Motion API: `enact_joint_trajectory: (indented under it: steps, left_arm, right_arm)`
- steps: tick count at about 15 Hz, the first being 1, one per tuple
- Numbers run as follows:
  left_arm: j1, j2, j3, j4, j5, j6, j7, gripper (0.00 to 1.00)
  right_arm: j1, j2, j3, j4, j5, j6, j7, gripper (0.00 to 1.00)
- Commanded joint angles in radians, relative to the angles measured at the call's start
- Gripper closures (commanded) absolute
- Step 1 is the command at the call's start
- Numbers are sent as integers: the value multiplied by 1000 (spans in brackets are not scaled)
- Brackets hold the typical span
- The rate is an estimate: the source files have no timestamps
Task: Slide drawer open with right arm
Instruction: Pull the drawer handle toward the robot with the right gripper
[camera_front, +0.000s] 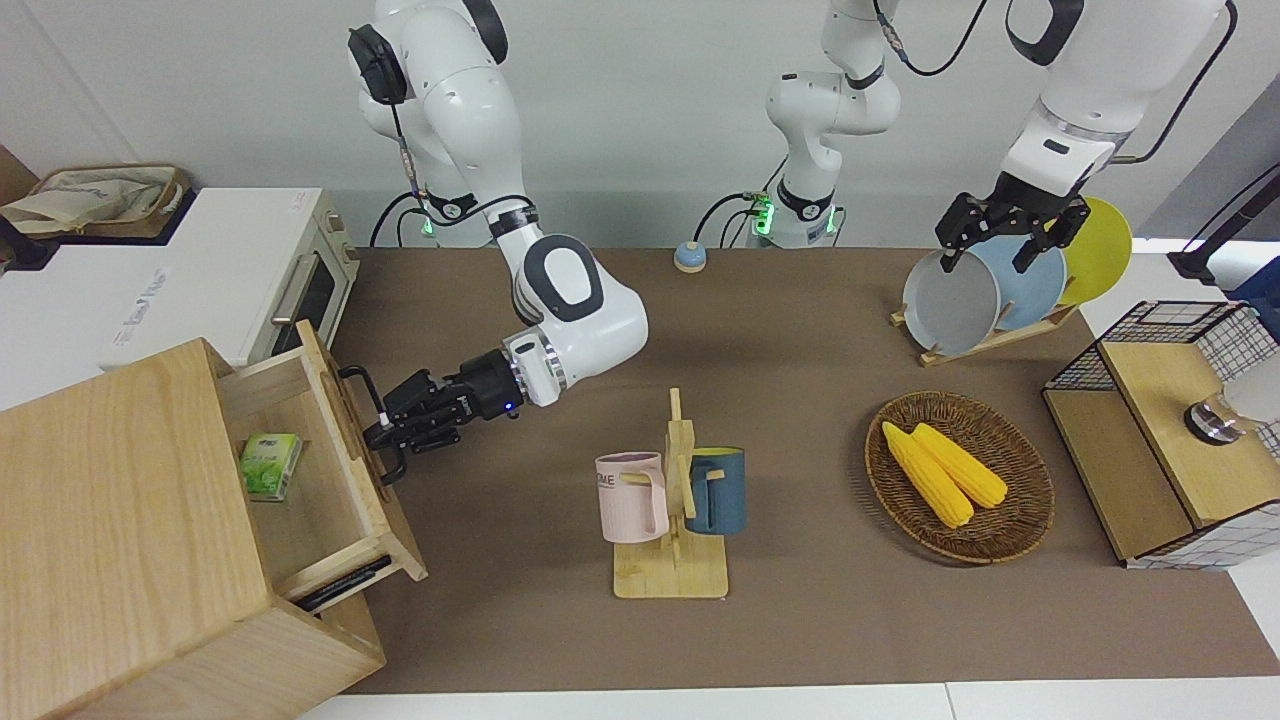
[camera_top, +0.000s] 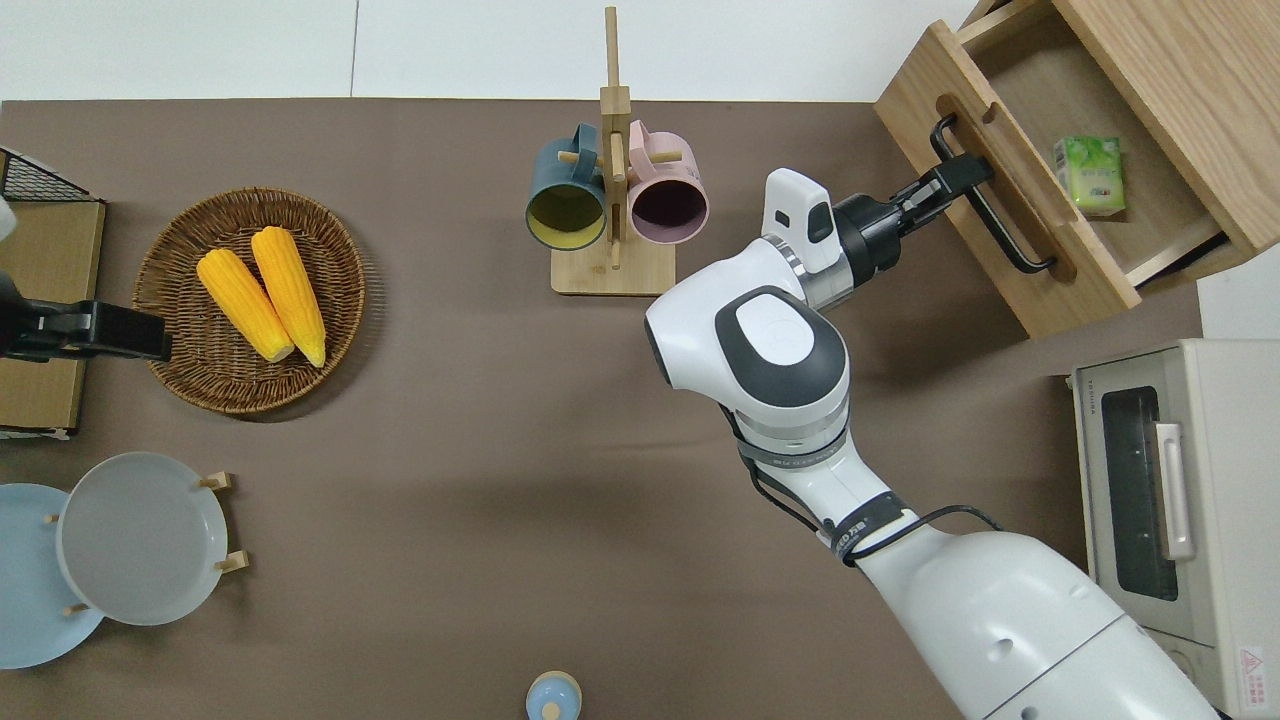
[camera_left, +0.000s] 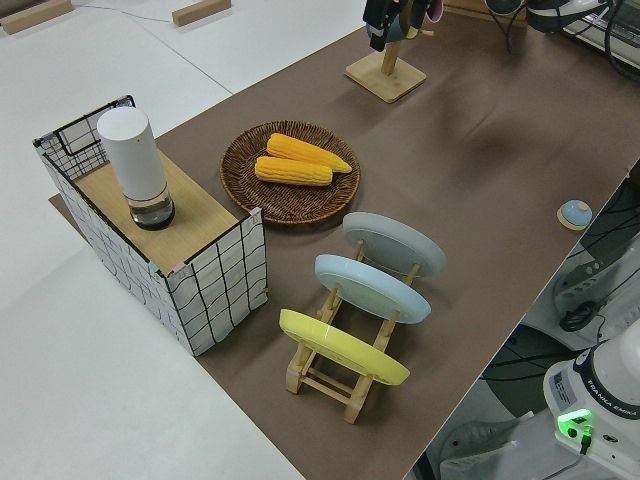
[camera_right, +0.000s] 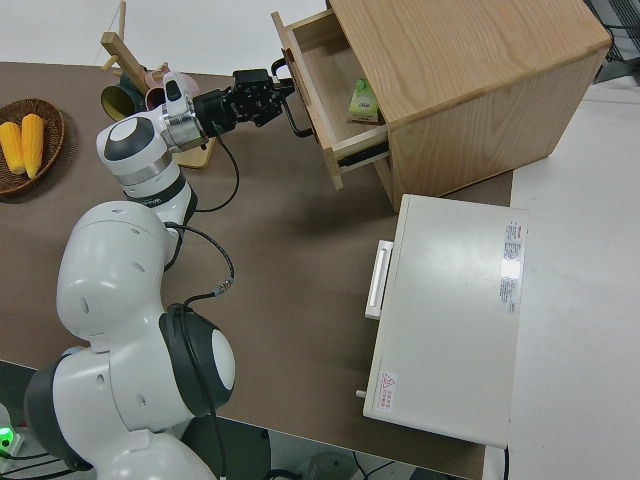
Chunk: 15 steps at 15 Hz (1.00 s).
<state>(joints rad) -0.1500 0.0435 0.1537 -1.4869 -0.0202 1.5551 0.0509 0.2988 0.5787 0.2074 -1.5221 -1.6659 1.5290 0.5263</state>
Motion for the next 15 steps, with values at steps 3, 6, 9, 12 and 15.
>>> enact_joint_trajectory:
  steps: [3, 6, 9, 12, 15]
  left_arm:
    - [-17, 13, 17, 20, 12, 0, 7, 2]
    - [-17, 13, 17, 20, 12, 0, 7, 2]
    - [-17, 13, 17, 20, 12, 0, 7, 5]
    - [-17, 13, 17, 20, 12, 0, 7, 5]
    - [-17, 13, 17, 20, 12, 0, 7, 5]
  right_arm:
    - [14, -14, 79, -12, 26, -96, -17, 911]
    - [25, -14, 118, -10, 58, -161, -17, 911]
    - [25, -14, 156, -7, 58, -191, -18, 911]
    - [26, -14, 191, -3, 58, -210, -23, 913]
    - [40, -14, 208, -3, 58, -234, -22, 911]
